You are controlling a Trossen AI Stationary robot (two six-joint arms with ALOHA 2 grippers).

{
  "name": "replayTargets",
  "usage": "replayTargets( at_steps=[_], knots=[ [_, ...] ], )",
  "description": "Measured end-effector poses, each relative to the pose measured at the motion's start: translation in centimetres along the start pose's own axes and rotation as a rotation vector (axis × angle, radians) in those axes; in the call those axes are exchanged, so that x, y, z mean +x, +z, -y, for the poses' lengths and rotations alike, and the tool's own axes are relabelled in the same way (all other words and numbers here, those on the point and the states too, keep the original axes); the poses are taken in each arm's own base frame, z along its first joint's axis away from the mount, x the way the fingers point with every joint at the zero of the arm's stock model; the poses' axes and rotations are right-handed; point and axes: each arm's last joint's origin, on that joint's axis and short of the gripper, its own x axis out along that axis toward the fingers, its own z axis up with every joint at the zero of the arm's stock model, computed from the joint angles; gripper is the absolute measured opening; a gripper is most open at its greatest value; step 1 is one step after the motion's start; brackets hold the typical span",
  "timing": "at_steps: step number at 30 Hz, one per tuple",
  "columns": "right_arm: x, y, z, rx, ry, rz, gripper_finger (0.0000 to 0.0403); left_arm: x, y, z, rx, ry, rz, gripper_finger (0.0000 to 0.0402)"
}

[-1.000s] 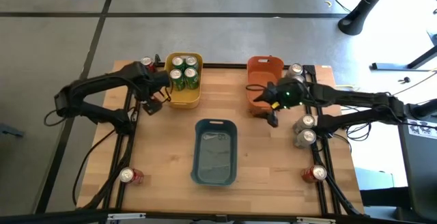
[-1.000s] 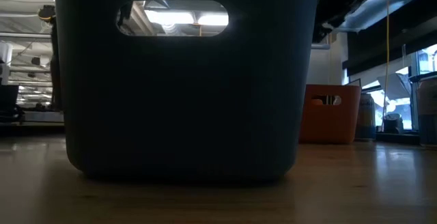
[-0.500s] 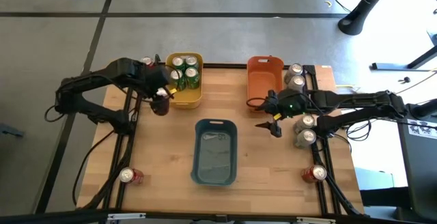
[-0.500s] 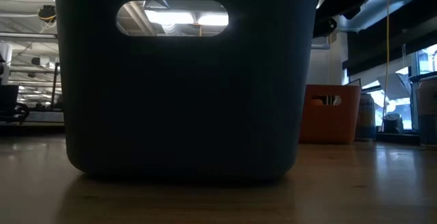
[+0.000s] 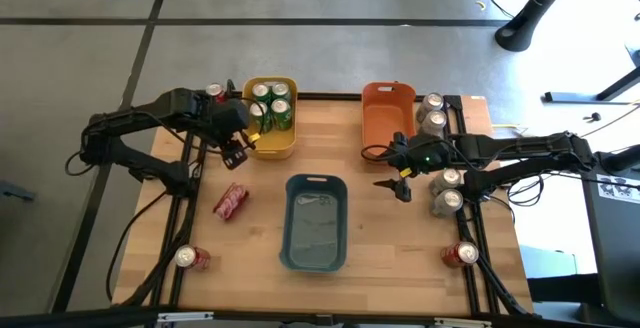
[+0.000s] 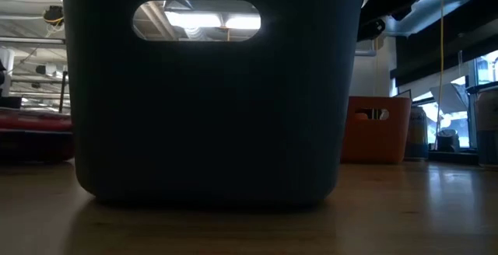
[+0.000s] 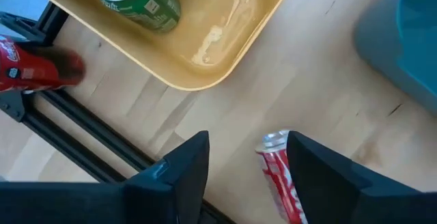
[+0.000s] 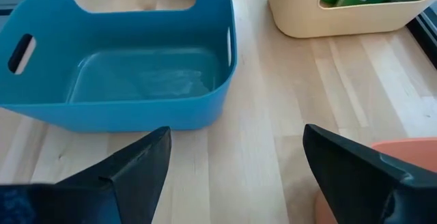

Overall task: Sort soda cans
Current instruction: Put the red soda can into the blue bin

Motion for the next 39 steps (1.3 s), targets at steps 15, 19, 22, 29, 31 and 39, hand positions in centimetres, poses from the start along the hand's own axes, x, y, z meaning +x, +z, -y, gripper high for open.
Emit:
replayTargets(
  at_steps=[15,19,22,29,31,39],
  knots=[
    [0.0,-0.1,0.0,0.001,-0.003,-0.006,0.0331,-0.2,-0.4,1.1,-0.152,-0.031,0.009,0.0336],
    [0.0,-0.1,0.0,0.002,-0.003,-0.013,0.0331,-0.6,-1.3,2.7,-0.149,-0.069,0.008,0.0356],
    [0.0,-0.1,0.0,0.002,-0.003,-0.013,0.0331,-1.0,-2.2,4.0,-0.163,-0.095,0.005,0.0359],
    [0.0,0.0,0.0,0.003,0.002,-0.004,0.0331,-1.8,-4.4,6.4,-0.188,-0.137,0.01,0.0359],
    [0.0,0.0,0.0,0.003,0.002,-0.004,0.0331,-2.0,-5.0,7.0,-0.185,-0.138,0.016,0.0357],
    [0.0,0.0,0.0,0.003,0.002,-0.001,0.0331,1.1,-8.1,9.9,-0.208,-0.094,-0.099,0.0355]
  ],
)
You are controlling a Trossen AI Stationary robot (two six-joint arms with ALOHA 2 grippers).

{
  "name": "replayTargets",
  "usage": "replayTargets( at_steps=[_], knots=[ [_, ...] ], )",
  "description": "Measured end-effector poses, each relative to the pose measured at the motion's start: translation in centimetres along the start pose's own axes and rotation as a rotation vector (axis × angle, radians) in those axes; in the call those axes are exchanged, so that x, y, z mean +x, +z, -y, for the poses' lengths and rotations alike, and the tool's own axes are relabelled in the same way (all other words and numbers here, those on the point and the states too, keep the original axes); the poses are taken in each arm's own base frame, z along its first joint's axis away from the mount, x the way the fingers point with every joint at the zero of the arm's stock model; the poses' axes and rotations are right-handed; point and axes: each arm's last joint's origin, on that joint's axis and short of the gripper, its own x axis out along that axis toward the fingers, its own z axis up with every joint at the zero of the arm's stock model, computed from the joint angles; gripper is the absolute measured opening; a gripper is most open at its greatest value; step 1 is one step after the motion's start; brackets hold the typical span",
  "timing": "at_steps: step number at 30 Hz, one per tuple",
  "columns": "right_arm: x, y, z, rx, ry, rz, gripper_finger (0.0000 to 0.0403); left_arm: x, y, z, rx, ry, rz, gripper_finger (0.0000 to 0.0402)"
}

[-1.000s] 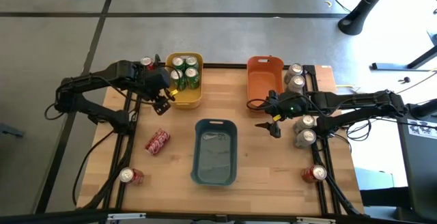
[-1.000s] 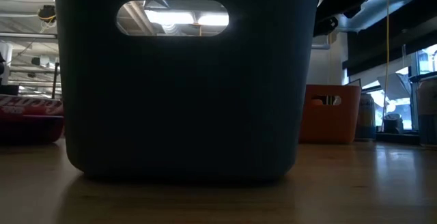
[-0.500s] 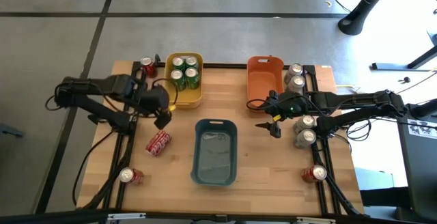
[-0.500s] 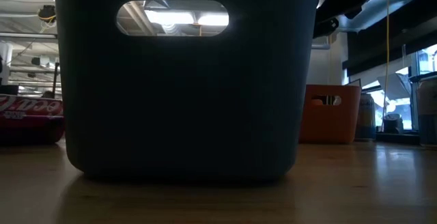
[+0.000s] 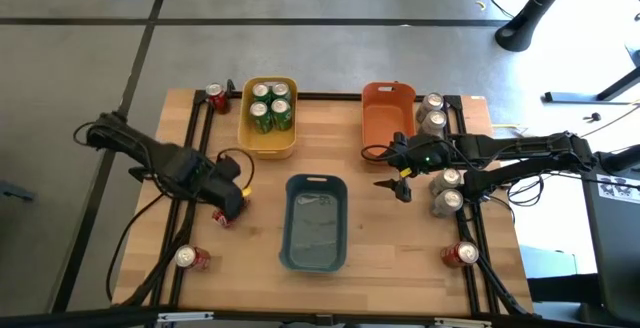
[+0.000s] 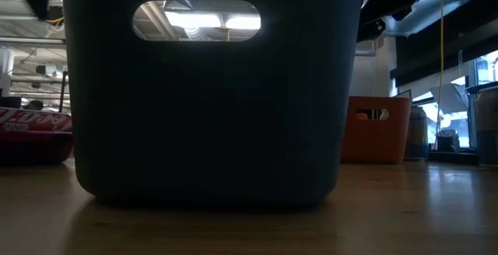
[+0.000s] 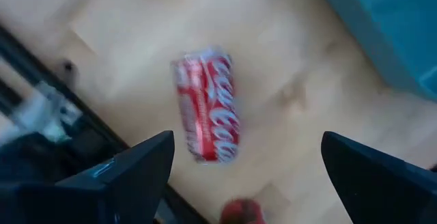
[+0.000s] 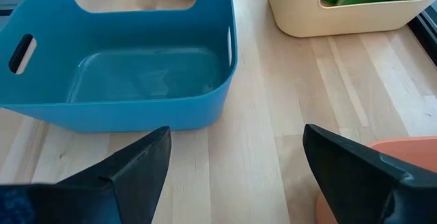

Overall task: Sort soda cans
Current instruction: Put the red soda can into the blue bin

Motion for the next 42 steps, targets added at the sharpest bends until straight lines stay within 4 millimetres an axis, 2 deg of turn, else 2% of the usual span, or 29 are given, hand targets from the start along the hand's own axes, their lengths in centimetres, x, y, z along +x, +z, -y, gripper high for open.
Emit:
replayTargets(
  at_steps=[4,8,14,22,28,38,42],
  knots=[
    [0.0,0.0,0.0,0.0,0.0,0.002,0.0331,3.0,-1.3,0.8,-0.016,-0.041,-0.043,0.0355],
    [0.0,0.1,0.0,-0.004,0.0,0.007,0.0331,5.7,-2.1,0.2,-0.039,0.021,-0.074,0.0355],
    [0.0,0.1,0.0,-0.008,0.001,0.013,0.0331,8.2,-2.8,-0.9,-0.05,0.106,-0.091,0.0355],
    [0.0,0.1,0.0,-0.011,0.001,0.012,0.0331,11.4,-3.6,-1.4,-0.034,0.083,-0.098,0.0355],
    [0.0,0.1,0.0,-0.011,0.001,0.012,0.0331,13.5,-4.2,-2.4,-0.063,0.105,-0.108,0.0355],
    [0.0,0.4,0.0,-0.01,0.002,0.038,0.0331,16.3,-5.4,-3.2,-0.051,0.048,-0.121,0.0353],
    [0.0,0.6,0.0,-0.007,0.003,0.062,0.0331,16.4,-5.5,-3.3,-0.04,0.055,-0.125,0.032]
  ],
)
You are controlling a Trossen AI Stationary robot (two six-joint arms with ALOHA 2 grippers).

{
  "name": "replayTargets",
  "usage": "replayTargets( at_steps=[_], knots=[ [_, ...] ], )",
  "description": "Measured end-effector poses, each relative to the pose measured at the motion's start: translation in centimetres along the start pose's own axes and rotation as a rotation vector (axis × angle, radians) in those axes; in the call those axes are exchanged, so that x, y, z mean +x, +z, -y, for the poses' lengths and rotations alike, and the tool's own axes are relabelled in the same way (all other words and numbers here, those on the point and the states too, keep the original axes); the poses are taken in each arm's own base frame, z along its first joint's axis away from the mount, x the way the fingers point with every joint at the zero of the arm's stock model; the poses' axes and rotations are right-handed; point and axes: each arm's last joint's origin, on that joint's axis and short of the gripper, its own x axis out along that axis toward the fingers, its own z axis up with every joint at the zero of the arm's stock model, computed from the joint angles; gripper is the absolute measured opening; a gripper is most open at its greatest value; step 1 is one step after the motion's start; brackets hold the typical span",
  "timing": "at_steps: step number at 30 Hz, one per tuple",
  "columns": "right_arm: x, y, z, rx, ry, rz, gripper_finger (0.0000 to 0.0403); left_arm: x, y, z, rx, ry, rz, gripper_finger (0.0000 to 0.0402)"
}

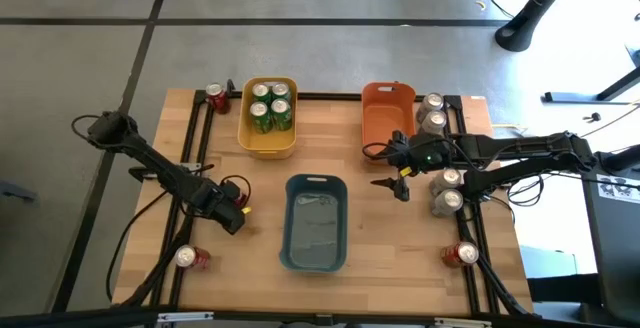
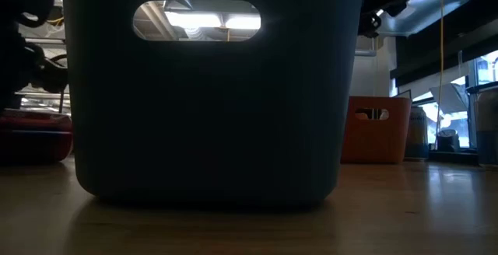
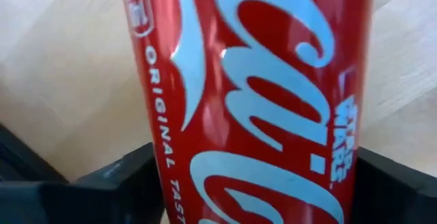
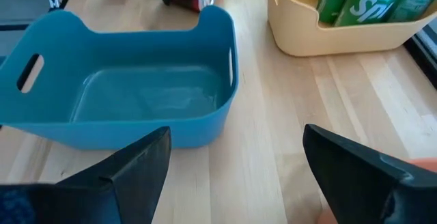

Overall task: Sort soda cans
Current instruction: Put the red soda can into the blue bin

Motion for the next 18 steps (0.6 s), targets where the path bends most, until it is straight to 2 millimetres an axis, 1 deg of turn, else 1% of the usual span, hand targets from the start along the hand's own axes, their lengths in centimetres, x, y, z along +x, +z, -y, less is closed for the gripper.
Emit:
replayTargets(
  at_steps=[2,5,8,12,15,18],
  knots=[
    [0.0,0.0,0.0,0.0,0.0,0.0,0.0331,0.0,0.0,0.0,0.014,0.001,0.0,0.0296],
    [0.0,0.0,0.0,0.001,0.0,0.0,0.0331,-0.2,0.0,0.1,0.041,0.001,-0.009,0.0294],
    [0.0,0.0,0.0,0.008,0.0,-0.001,0.0331,-1.1,0.1,0.7,0.072,-0.016,-0.022,0.0294],
    [0.0,0.0,0.0,0.009,0.0,-0.001,0.0331,-3.2,0.4,1.8,0.102,-0.049,-0.014,0.0294],
    [0.0,0.2,0.0,0.009,-0.01,0.019,0.0331,-5.4,0.8,3.0,0.139,-0.112,0.002,0.0294],
    [0.2,0.5,0.0,0.01,-0.004,0.053,0.0331,-7.8,1.1,3.9,0.173,-0.148,0.015,0.0294]
  ],
)
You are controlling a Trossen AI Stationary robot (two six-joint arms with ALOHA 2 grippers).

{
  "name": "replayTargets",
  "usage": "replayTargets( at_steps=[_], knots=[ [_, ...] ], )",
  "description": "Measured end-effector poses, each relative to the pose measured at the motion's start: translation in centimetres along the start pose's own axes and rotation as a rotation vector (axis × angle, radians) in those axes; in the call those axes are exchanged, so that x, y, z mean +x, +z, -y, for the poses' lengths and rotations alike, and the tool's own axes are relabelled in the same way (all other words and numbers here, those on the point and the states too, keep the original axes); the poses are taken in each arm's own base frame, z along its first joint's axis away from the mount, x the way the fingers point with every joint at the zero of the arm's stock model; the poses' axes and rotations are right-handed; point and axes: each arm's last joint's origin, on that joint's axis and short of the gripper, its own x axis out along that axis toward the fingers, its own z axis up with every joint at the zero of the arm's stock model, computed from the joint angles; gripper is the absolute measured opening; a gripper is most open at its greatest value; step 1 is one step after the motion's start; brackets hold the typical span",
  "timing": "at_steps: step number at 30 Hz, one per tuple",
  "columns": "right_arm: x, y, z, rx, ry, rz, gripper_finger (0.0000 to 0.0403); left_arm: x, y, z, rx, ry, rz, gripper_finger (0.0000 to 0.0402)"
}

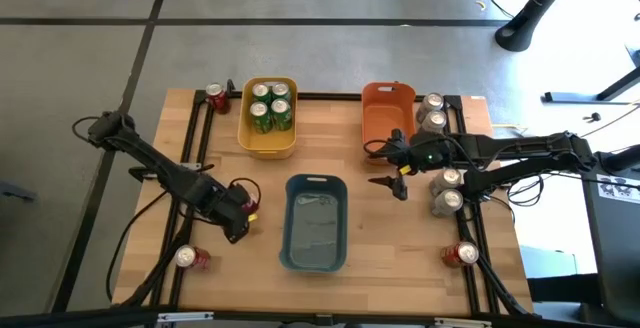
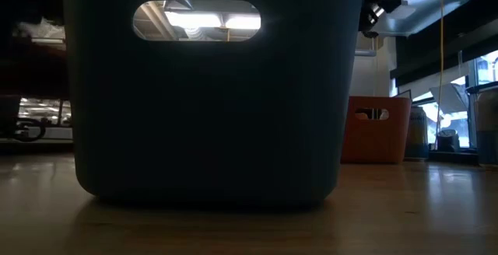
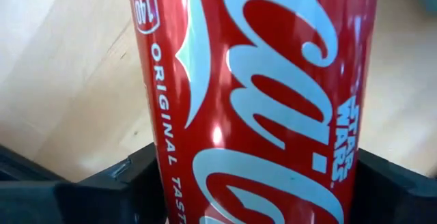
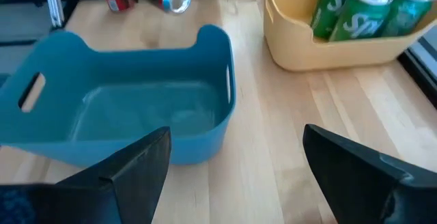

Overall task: Sort soda cans
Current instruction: Put the red soda can into the blue bin

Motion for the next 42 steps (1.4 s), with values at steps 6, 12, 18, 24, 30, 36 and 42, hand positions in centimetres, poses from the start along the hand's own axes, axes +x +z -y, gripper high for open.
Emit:
replayTargets(
  at_steps=[6,12,18,24,30,36,42],
  knots=[
    [0.6,0.5,-0.1,-0.013,0.009,0.047,0.0331,-4.5,0.9,1.7,0.054,-0.09,0.044,0.0294],
    [2.9,1.7,-0.4,-0.099,0.077,0.169,0.0331,-8.1,1.7,2.8,0.106,-0.186,0.091,0.0294],
    [6.5,2.5,-2.3,-0.235,0.176,0.326,0.0331,-9.5,3.3,2.8,0.138,-0.241,0.156,0.0294],
    [8.8,3.2,-4.5,-0.428,0.163,0.541,0.0331,-9.9,5.3,3.1,0.206,-0.361,0.199,0.0294],
    [10.3,3.7,-5.3,-0.527,0.122,0.671,0.0331,-10.3,7.2,3.0,0.25,-0.444,0.255,0.0294],
    [11.4,5.1,-5.5,-0.512,0.115,0.673,0.0331,-10.3,8.3,2.4,0.251,-0.447,0.278,0.0294],
    [11.5,7.0,-5.9,-0.512,0.142,0.599,0.0331,-10.4,8.5,2.2,0.262,-0.45,0.279,0.0294]
  ],
)
